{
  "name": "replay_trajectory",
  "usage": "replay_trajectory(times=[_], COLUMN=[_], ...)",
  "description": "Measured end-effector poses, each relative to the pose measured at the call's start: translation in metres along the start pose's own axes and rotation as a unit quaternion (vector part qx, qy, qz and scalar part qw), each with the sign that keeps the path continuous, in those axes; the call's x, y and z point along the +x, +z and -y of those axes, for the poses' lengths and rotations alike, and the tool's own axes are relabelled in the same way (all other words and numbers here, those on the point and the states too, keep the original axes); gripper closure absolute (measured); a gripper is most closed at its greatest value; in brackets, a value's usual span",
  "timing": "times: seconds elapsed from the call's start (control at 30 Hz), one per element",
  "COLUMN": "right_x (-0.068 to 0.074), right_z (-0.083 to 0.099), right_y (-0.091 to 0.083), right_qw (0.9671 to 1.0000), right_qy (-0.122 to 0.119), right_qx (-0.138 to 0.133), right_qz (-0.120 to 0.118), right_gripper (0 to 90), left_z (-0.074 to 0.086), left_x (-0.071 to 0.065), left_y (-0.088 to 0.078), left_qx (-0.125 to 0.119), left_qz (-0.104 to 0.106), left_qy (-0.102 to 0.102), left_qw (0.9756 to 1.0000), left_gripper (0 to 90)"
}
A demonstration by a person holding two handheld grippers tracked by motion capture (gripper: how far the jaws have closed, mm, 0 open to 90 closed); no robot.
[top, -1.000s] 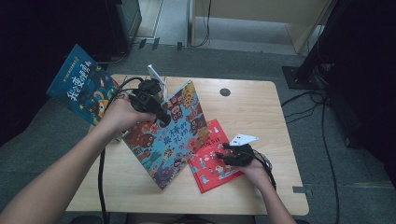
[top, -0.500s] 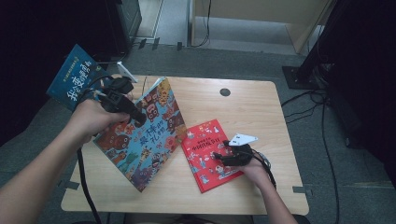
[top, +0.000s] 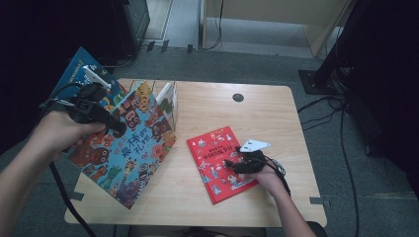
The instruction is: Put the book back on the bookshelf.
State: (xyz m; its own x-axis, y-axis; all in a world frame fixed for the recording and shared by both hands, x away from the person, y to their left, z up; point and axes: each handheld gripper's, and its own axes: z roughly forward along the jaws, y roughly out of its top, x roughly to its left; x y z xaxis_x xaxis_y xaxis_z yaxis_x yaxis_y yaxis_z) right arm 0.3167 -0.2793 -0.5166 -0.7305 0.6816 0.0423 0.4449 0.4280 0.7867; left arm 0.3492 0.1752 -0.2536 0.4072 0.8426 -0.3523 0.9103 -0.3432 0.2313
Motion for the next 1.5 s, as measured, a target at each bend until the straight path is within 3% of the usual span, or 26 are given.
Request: replay_trajectory(times=[0.43,0.63,0.9,1.1,1.5], right_x=[-0.002,-0.002,-0.001,-0.002,-0.002], right_z=[-0.003,-0.003,-0.003,-0.003,-0.003], right_y=[0.003,0.003,0.004,0.004,0.004], right_qw=[1.0000,1.0000,1.0000,1.0000,1.0000], right_qy=[0.001,-0.001,-0.004,-0.005,-0.006], right_qx=[0.001,0.000,0.001,-0.001,-0.001], right_qz=[-0.003,-0.001,0.001,0.001,0.001], right_gripper=[29.2,29.5,29.5,29.6,29.7], left_z=[0.028,0.038,0.044,0.048,0.018], left_x=[0.039,0.067,0.091,0.101,0.117], left_y=[-0.031,-0.047,-0.064,-0.080,-0.088], left_qx=[-0.022,-0.044,-0.060,-0.070,-0.083], left_qz=[0.001,0.022,0.008,0.004,-0.013], left_qy=[-0.051,-0.096,-0.126,-0.142,-0.175], left_qw=[0.9984,0.9941,0.9902,0.9874,0.9810], left_gripper=[81.7,81.6,81.3,81.4,81.5])
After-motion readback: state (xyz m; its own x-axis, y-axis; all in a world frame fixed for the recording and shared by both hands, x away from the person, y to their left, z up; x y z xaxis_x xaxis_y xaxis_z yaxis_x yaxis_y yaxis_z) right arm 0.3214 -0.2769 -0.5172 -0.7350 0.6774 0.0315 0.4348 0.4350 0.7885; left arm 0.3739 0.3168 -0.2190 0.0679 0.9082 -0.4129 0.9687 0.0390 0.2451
